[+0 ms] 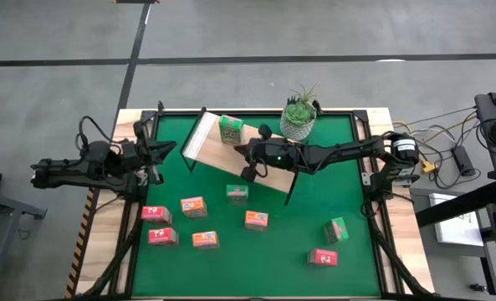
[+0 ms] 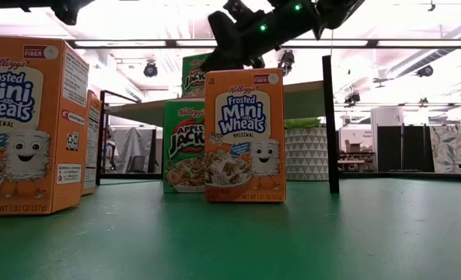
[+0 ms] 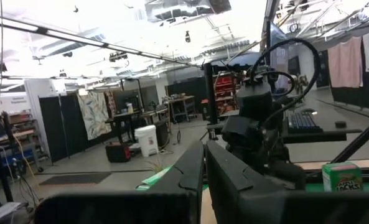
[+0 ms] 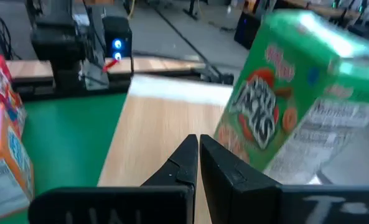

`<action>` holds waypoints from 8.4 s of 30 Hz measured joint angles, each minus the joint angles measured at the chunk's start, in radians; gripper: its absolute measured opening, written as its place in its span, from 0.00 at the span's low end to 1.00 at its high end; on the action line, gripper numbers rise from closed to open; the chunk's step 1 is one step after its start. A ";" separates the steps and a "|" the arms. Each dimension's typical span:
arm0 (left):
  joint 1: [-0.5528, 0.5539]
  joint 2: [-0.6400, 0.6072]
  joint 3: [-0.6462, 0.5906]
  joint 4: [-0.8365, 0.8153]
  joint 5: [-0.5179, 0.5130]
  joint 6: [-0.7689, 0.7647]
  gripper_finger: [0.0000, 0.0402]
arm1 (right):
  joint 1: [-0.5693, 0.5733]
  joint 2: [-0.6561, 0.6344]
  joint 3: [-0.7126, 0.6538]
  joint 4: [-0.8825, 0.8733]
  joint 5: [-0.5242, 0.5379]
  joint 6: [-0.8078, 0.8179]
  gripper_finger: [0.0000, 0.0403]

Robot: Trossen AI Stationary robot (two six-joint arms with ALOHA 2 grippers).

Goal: Stack cereal on shelf
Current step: Put the middle green cereal box on the shelf

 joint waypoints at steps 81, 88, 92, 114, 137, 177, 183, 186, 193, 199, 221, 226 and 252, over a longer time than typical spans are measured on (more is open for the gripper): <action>0.000 0.001 0.002 0.015 0.001 0.025 0.00 | -0.013 0.165 0.036 0.212 -0.123 -0.060 0.02; 0.000 0.008 0.002 0.016 0.001 0.025 0.00 | -0.007 0.299 0.219 0.083 0.031 -0.116 0.02; 0.000 0.009 0.002 0.017 0.001 0.025 0.00 | -0.008 0.344 0.315 -0.036 0.110 -0.129 0.02; 0.000 0.009 0.002 0.016 0.001 0.025 0.00 | -0.017 0.359 0.360 -0.070 0.182 -0.158 0.02; 0.000 0.009 0.002 0.016 0.001 0.024 0.00 | -0.061 0.302 0.360 -0.167 0.220 -0.126 0.02; 0.000 0.009 0.002 0.009 0.001 0.028 0.00 | -0.104 0.117 0.359 -0.604 0.113 -0.032 0.02; 0.000 0.009 0.002 0.010 0.001 0.029 0.00 | -0.157 0.140 0.359 -0.571 0.082 -0.059 0.02; 0.000 0.009 0.002 0.010 0.001 0.035 0.00 | -0.157 0.147 0.359 -0.533 0.049 -0.060 0.02; 0.000 0.009 0.002 0.010 0.001 0.035 0.00 | -0.145 0.150 0.359 -0.533 0.055 -0.028 0.02; 0.000 0.009 0.002 0.010 0.001 0.035 0.00 | -0.080 0.150 0.359 -0.506 0.004 -0.038 0.02; 0.000 0.009 0.002 0.017 0.001 0.036 0.00 | -0.065 0.239 0.403 -0.241 0.156 -0.181 0.02; 0.000 0.009 0.002 0.017 0.001 0.036 0.00 | -0.080 0.265 0.404 -0.242 0.168 -0.192 0.02; 0.000 0.009 0.002 0.017 0.001 0.040 0.00 | -0.120 0.309 0.402 -0.242 0.190 -0.202 0.02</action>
